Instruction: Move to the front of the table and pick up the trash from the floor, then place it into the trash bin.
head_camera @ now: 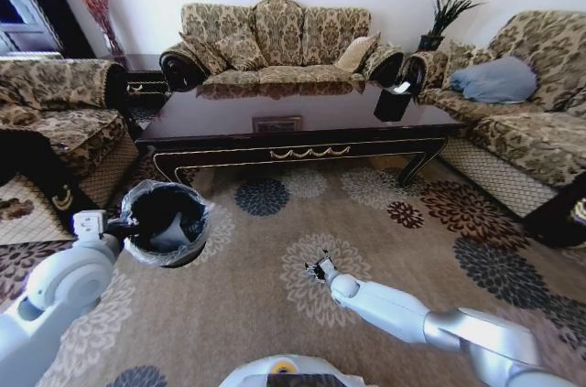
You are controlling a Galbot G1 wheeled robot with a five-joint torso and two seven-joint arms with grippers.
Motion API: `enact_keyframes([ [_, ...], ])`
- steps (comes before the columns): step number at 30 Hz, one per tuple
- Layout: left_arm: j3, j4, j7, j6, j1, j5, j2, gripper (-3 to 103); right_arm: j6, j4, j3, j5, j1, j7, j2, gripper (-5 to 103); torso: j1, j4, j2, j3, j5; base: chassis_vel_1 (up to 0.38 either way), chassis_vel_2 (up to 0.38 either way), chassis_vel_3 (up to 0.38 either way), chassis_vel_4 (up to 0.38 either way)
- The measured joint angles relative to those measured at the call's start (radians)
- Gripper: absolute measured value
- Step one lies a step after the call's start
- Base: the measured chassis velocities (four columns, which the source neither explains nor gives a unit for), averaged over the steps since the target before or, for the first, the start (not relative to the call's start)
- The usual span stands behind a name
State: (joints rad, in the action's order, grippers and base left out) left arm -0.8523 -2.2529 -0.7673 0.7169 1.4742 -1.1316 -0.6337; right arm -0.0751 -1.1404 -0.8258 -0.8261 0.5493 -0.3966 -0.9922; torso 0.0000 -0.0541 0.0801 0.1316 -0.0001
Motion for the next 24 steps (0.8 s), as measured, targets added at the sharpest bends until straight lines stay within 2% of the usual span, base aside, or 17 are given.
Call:
enact_keyframes([
  [4,0.002,0.003,0.000,0.000,0.000,0.004,0.000,2,-0.005,-0.027,0.011,-0.020,0.022,-0.010,0.011,100,0.000,0.0000,0.000,0.000,0.0001,0.000,0.000,0.000,0.000],
  [11,0.002,0.001,0.000,0.000,0.009,0.011,-0.010,2,-0.010,-0.020,0.016,0.004,0.042,-0.013,0.008,100,0.000,0.0001,0.000,0.000,0.0001,0.000,0.000,0.000,0.000],
  [21,-0.004,-0.010,-0.001,0.000,0.016,0.012,-0.013,2,-0.047,-0.018,0.011,0.021,0.051,-0.059,0.011,101,0.000,0.0000,0.000,0.000,0.0000,0.000,0.000,0.000,0.000],
  [24,-0.003,-0.010,-0.002,0.000,0.015,0.013,-0.015,2,-0.052,-0.020,0.009,0.022,0.053,-0.065,0.013,92,0.000,0.0000,0.000,0.000,0.0001,0.000,0.000,0.000,0.000],
])
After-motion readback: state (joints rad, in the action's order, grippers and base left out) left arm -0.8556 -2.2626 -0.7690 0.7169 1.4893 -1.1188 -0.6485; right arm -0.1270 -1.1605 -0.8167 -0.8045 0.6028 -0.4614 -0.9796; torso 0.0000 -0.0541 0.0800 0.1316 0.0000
